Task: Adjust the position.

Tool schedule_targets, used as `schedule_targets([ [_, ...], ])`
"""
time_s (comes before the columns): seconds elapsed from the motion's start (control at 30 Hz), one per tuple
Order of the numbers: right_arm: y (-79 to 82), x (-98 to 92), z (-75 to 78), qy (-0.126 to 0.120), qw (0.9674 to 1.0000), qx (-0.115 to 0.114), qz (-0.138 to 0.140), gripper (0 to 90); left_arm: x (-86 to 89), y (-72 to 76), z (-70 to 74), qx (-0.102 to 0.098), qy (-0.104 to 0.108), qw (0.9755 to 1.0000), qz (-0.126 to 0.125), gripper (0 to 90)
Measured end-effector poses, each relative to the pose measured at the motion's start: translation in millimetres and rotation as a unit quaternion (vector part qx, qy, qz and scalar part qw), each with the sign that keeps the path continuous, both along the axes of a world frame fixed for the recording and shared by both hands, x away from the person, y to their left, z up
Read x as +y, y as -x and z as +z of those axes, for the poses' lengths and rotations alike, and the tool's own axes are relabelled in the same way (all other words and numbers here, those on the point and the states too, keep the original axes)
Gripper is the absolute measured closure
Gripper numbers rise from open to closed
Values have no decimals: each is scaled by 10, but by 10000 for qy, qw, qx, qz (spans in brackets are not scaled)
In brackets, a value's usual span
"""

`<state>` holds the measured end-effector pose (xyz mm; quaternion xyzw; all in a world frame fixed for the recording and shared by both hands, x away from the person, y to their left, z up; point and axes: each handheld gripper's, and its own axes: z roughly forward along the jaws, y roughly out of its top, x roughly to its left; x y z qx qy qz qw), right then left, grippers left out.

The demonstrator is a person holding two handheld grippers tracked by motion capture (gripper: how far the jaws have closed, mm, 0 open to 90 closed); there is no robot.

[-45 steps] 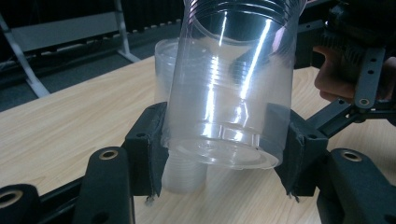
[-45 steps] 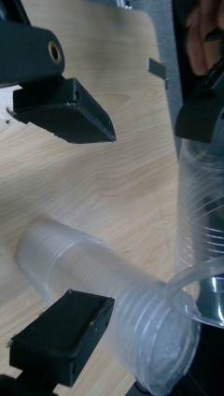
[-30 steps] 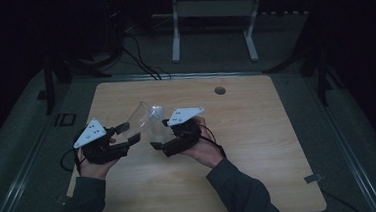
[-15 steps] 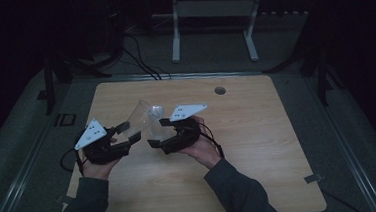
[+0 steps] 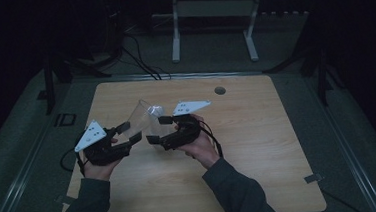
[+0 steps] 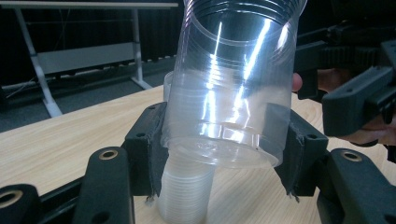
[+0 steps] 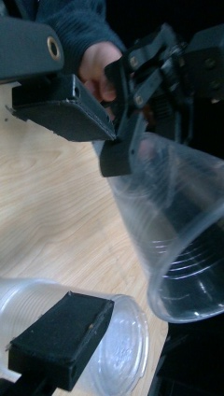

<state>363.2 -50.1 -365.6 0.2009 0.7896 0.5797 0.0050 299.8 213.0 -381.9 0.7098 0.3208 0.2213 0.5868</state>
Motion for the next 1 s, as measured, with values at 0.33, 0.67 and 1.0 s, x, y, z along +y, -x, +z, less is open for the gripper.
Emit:
schedule_targets([
  [0.33,-23,21,38,-402,9988,260,129,138,-18,18,-3,-85,61,9999,-116,425],
  [0.67,-65,42,40,-787,9955,524,121,130,-63,37,-24,-104,122,9996,-231,425],
  [1.0,-117,67,19,-1215,9891,790,259,130,-122,49,-39,-135,139,9988,-450,424],
])
